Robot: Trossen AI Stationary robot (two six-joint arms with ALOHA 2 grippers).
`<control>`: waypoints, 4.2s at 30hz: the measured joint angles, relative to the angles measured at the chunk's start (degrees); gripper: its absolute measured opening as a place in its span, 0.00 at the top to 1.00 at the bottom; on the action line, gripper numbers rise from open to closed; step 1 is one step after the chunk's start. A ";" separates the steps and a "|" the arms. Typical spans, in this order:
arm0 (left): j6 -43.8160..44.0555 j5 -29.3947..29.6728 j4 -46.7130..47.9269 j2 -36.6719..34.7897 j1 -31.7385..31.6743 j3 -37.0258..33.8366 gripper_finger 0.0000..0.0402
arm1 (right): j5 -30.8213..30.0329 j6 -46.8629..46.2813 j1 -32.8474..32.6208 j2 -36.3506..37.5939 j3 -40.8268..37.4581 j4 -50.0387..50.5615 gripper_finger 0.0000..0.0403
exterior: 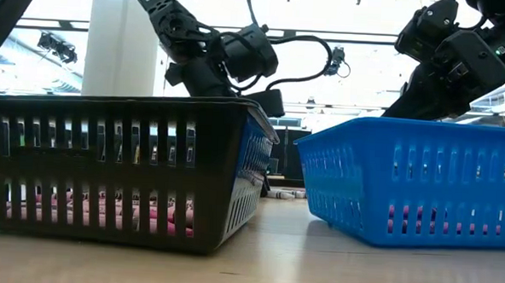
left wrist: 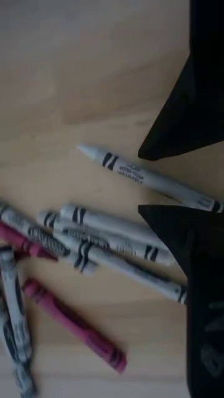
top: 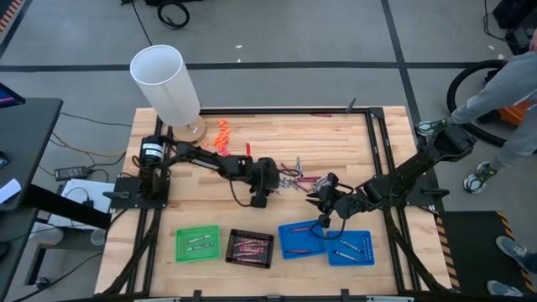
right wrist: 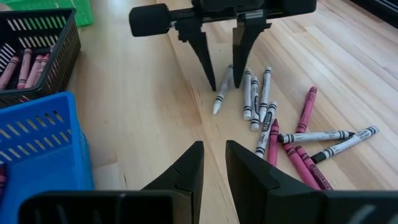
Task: Sort crayons
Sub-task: Put the white crayon into the green bin
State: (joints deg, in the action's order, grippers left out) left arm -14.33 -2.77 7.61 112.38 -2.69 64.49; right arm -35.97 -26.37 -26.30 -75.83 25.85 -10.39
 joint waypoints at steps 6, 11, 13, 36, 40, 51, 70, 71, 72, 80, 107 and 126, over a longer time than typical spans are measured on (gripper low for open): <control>-0.81 -1.22 2.61 -0.09 0.23 0.04 0.65 | 0.04 0.00 0.02 0.00 0.00 -0.04 0.81; -0.21 -1.43 4.19 -0.16 0.28 0.07 0.65 | 0.38 0.00 0.02 0.00 0.00 -0.29 0.81; -0.04 -1.44 4.61 -0.16 0.30 0.07 0.68 | 0.56 0.00 0.02 0.00 0.00 -0.29 0.81; 6.71 3.39 13.55 -9.81 6.32 -0.57 0.96 | 1.01 -0.46 -0.68 0.00 0.00 -0.59 0.81; 10.97 3.55 16.47 -14.33 8.95 -0.52 0.96 | 1.01 -0.46 -0.70 0.00 0.02 -0.70 0.81; 32.69 -3.42 31.13 -24.35 17.26 -0.33 0.96 | 0.97 -0.47 -0.72 -0.02 0.02 -0.90 0.81; 59.78 -1.84 47.89 -25.86 36.40 -0.29 0.96 | 0.94 -0.48 -0.75 -0.02 0.02 -1.56 0.81; 60.75 -1.23 48.12 -25.86 37.19 -0.28 0.96 | 0.94 -0.46 -0.75 -0.02 0.02 -1.55 0.81; 61.64 -0.87 48.61 -25.86 37.80 -0.28 0.96 | 0.94 -0.48 -0.75 -0.02 0.02 -1.56 0.81; 68.12 3.52 54.02 -25.86 42.29 -0.26 0.94 | 0.96 -0.48 -0.75 -0.02 0.02 -1.55 0.81; 77.48 5.51 53.96 -19.72 45.93 -0.18 0.71 | 0.39 -0.15 -1.71 -0.02 0.02 -1.82 0.81; 54.91 7.80 53.42 -19.74 29.51 0.85 0.61 | -0.02 0.00 -1.71 -0.02 0.02 -2.54 0.81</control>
State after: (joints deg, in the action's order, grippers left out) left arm 40.58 5.03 61.03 92.64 26.82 65.34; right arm -35.99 -26.37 -28.01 -75.85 25.87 -12.93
